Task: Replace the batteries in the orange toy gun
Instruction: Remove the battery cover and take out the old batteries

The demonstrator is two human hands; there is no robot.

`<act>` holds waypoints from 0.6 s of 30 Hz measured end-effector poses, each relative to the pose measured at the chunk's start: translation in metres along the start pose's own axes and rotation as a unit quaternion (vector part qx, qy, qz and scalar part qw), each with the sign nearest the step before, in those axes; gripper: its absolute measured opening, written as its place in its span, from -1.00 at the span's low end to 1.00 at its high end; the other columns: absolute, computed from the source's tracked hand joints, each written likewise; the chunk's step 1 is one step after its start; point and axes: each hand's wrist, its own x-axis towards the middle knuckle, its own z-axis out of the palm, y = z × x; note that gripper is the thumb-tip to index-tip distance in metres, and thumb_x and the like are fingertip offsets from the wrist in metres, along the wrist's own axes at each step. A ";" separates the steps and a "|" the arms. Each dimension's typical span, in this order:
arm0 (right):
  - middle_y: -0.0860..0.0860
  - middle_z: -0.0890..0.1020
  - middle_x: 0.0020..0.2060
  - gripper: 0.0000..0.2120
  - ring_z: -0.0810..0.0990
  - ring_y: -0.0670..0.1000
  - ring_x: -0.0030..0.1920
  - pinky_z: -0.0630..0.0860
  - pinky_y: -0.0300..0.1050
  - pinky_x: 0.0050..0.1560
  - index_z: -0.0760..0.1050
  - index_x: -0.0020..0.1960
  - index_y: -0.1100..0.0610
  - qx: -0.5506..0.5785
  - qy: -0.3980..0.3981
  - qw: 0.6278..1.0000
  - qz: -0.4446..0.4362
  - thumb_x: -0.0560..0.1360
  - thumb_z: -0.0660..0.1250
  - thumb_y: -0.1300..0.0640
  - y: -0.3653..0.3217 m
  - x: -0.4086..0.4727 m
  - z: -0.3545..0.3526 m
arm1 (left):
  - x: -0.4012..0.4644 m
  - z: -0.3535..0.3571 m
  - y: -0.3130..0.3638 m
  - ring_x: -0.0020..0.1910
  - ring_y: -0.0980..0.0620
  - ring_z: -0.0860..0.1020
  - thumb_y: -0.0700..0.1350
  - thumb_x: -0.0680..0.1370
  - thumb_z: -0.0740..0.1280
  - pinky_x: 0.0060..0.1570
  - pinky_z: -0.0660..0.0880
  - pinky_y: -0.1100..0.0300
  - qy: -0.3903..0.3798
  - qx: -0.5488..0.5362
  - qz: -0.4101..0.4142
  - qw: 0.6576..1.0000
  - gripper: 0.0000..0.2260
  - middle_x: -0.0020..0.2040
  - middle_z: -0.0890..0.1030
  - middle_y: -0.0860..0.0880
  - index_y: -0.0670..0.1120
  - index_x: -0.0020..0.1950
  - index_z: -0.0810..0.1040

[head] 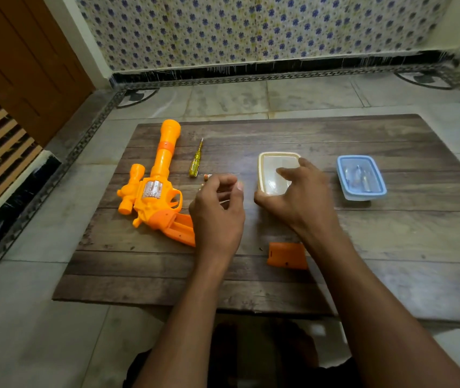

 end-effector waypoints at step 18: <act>0.00 0.75 0.09 -0.66 0.70 -0.18 0.09 0.63 -0.22 0.08 0.71 0.19 0.14 0.317 0.033 0.944 -0.086 0.48 0.54 -0.01 -0.013 -0.042 -0.018 | -0.009 -0.003 0.035 0.14 -0.20 0.69 0.17 0.74 0.09 -0.16 0.66 -0.01 -0.139 -0.347 -0.263 0.889 -0.52 0.25 0.69 -0.22 -0.12 0.44 0.53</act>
